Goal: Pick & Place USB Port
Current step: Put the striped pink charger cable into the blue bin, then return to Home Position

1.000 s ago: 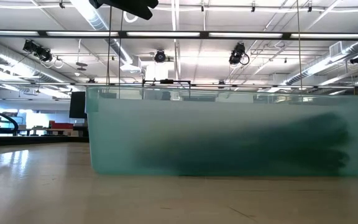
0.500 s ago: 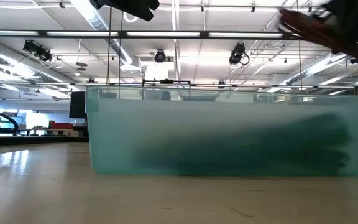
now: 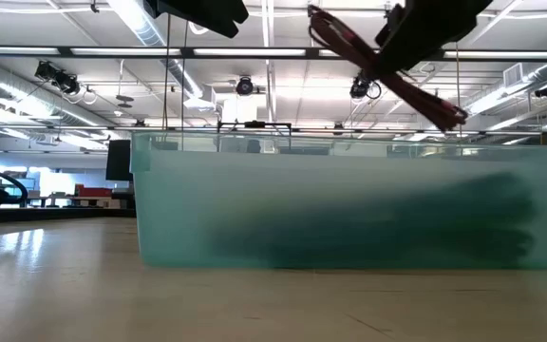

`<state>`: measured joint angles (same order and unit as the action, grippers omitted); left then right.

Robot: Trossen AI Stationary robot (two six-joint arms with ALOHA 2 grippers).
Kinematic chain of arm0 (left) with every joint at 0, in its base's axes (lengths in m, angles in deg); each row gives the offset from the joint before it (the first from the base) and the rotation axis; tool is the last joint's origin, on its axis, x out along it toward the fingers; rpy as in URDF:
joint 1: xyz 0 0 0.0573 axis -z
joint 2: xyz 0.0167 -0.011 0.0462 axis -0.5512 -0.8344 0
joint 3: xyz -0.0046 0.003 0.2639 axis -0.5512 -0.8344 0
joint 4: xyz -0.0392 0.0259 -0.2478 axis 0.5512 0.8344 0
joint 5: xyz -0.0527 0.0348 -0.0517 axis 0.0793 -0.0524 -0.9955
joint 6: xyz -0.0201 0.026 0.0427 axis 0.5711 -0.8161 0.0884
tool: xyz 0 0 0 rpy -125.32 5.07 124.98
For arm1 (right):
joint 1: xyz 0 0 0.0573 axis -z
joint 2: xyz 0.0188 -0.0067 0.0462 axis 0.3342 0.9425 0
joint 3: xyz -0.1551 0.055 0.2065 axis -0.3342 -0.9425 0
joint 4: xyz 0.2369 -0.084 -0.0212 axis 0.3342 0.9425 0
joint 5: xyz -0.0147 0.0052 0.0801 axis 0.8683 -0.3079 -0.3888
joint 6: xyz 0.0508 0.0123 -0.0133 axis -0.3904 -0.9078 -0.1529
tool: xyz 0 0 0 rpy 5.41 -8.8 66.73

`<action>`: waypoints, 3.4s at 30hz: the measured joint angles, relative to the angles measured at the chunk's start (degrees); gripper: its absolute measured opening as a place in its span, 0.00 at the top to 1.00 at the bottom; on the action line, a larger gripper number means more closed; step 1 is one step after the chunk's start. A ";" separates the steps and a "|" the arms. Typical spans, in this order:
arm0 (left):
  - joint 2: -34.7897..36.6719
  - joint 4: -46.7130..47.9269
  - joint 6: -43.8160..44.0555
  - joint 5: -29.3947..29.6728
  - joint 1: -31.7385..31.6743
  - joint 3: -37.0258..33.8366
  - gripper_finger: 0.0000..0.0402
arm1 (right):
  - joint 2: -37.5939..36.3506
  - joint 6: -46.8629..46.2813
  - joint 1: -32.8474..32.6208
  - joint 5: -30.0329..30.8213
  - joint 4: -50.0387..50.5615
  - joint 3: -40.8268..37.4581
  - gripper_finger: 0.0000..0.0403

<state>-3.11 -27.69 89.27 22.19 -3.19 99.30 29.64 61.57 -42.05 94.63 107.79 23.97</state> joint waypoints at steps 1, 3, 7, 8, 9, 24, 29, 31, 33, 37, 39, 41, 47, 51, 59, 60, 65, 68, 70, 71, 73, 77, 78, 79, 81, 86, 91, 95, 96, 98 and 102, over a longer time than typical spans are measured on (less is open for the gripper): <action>0.00 0.00 0.01 0.01 0.00 0.02 0.56 | 0.78 0.51 0.48 -1.13 -1.04 0.00 0.98; 0.00 -0.02 -0.22 -0.01 -0.10 0.01 0.56 | 2.86 1.67 1.39 -2.89 -4.25 0.00 0.98; 0.00 0.00 -0.27 0.01 -0.22 0.00 0.56 | 6.79 4.80 2.94 -7.42 -6.28 0.02 0.98; 0.00 0.00 -0.27 0.01 -0.22 0.00 0.56 | 7.46 4.96 3.21 -7.42 -5.95 0.02 0.98; 0.00 0.00 -0.27 0.01 -0.22 0.00 0.56 | 7.93 4.82 3.56 -7.50 -5.66 0.02 0.98; 0.00 0.02 -0.30 0.01 -0.22 0.00 0.56 | 12.45 1.65 4.13 -10.66 -9.39 0.04 0.98; 0.00 0.02 -0.32 0.01 -0.22 0.00 0.56 | 12.45 1.66 4.11 -10.26 -10.41 0.04 0.88; 0.00 0.00 -0.31 0.01 -0.22 0.00 0.56 | 12.45 2.16 4.13 -10.19 -10.65 0.04 0.77; 0.00 0.02 -0.32 0.01 -0.22 0.00 0.56 | 12.45 2.98 4.13 -10.19 -11.52 0.04 0.66; 0.00 0.15 -0.42 0.01 -0.24 0.00 0.56 | 12.11 3.98 4.57 -10.10 -14.90 0.04 0.48; 0.00 0.44 -0.47 0.39 -0.26 0.00 0.56 | 10.83 4.32 5.09 -8.09 -16.69 0.04 0.41; 0.00 0.51 -1.82 2.27 -0.26 0.00 0.56 | 8.83 4.60 5.79 -3.67 -16.98 0.04 0.36; 0.16 3.07 -7.50 11.00 -0.24 0.00 0.56 | 0.72 11.16 6.97 2.99 -15.08 0.04 0.29; 3.49 13.84 -0.31 16.14 0.75 0.00 0.56 | -6.41 9.56 6.93 9.33 -7.70 0.04 0.28; 10.50 32.71 18.71 28.94 7.15 -2.68 0.56 | -23.54 6.70 5.25 18.76 0.27 -3.98 0.28; 11.76 33.42 20.65 29.84 7.96 -4.28 0.56 | -25.98 6.55 4.92 19.40 -0.36 -5.86 0.28; 19.99 33.91 32.04 30.09 12.69 -17.01 0.56 | -39.97 1.63 3.61 19.66 -4.33 -18.13 0.28; 25.20 33.12 39.90 31.50 15.03 -24.26 0.56 | -46.90 0.63 2.92 19.66 -8.11 -24.17 0.28; 28.36 31.66 41.32 35.10 16.07 -28.35 0.56 | -51.37 0.87 2.71 19.71 -10.42 -26.99 0.28; 29.89 31.45 42.14 37.50 16.46 -30.58 0.56 | -53.78 1.45 2.66 19.77 -11.12 -28.02 0.28; 33.18 31.29 45.94 41.27 16.94 -34.28 0.56 | -57.67 2.77 2.66 19.82 -12.82 -29.99 0.28; 38.30 29.19 49.63 44.35 16.94 -40.40 0.56 | -63.55 3.65 2.59 18.13 -12.55 -33.57 0.28; 39.25 28.57 49.76 44.64 16.96 -41.55 0.56 | -64.67 3.67 2.58 18.22 -12.34 -34.36 0.28; 39.97 28.32 49.89 44.80 16.96 -42.89 0.56 | -65.81 3.87 2.60 18.39 -11.39 -34.84 0.28; 41.23 28.29 51.98 44.95 16.96 -46.36 0.56 | -67.97 3.61 2.60 19.05 -8.97 -36.24 0.28; 44.17 19.83 58.41 44.81 18.46 -56.87 0.56 | -72.58 2.30 2.60 19.36 -12.27 -42.11 0.28; 44.31 1.73 49.87 42.63 19.84 -63.27 0.56 | -75.31 1.02 2.60 19.29 -15.59 -47.81 0.28; 44.41 -1.03 41.21 39.05 19.82 -63.89 0.56 | -75.88 0.16 2.60 19.40 -15.51 -50.23 0.28; 44.41 -0.99 40.17 39.01 19.72 -63.89 0.56 | -75.88 -0.14 2.60 19.34 -15.41 -50.58 0.28; 44.35 -1.05 40.08 38.37 19.42 -63.89 0.56 | -75.89 -0.82 2.60 19.40 -14.47 -50.92 0.28; 44.35 -1.48 40.22 32.51 19.43 -63.91 0.56 | -75.79 -1.28 2.56 17.58 -7.52 -51.10 0.28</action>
<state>41.24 -29.17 129.48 54.70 16.24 35.39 -46.15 60.29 -39.49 112.21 100.27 -27.13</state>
